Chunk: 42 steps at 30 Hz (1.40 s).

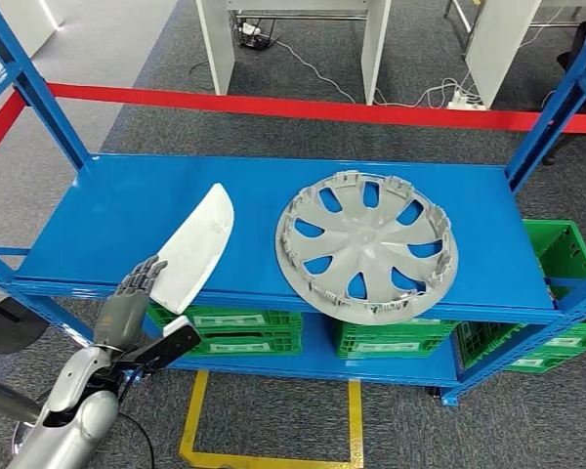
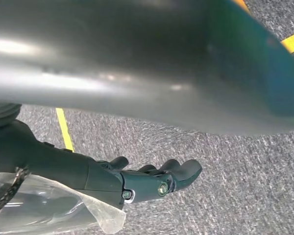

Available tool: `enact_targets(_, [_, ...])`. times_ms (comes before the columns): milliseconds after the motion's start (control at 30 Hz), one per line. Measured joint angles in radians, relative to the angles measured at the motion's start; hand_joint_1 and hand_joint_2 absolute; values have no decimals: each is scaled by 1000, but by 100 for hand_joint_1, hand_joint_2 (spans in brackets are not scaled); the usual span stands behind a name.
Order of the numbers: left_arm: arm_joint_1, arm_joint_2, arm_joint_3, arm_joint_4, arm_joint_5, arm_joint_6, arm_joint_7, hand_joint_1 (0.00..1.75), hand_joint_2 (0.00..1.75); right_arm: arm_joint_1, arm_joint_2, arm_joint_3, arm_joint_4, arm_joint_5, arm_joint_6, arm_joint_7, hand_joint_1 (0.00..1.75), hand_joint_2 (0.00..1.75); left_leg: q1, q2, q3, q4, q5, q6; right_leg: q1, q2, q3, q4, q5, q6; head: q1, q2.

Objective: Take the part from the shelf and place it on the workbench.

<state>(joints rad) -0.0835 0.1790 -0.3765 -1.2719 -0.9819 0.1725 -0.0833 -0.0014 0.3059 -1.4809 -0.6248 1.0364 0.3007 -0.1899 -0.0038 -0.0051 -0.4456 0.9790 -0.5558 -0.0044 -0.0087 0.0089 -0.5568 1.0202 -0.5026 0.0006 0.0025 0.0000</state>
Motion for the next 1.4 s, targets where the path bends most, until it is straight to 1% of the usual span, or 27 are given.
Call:
enact_targets(200, [-33, 0, 0, 17, -8, -11, 6, 0, 175, -3, 0, 0, 1, 18, 0, -2, 0, 0, 0, 0, 0, 0, 0, 0, 0, 0, 0, 0, 0, 0, 0, 0])
enact_targets(367, [-45, -1, 0, 32, -8, -17, 7, 0, 175, -7, 0, 0, 1, 23, 0, -2, 0, 0, 0, 0, 0, 0, 0, 0, 0, 0, 0, 0, 0, 0, 0, 0])
enact_targets(867, [-45, -4, -1, 61, -2, -22, 10, 0, 175, -13, 0, -1, 7, 41, -5, -13, 0, 0, 0, 0, 0, 0, 0, 0, 0, 0, 0, 0, 0, 0, 0, 0])
enact_targets(1400, [-50, -12, -16, 80, -29, -25, 10, 0, 175, -16, -7, -1, 34, 64, -20, -28, 0, 0, 0, 0, 0, 0, 0, 0, 0, 0, 0, 0, 0, 0, 0, 0])
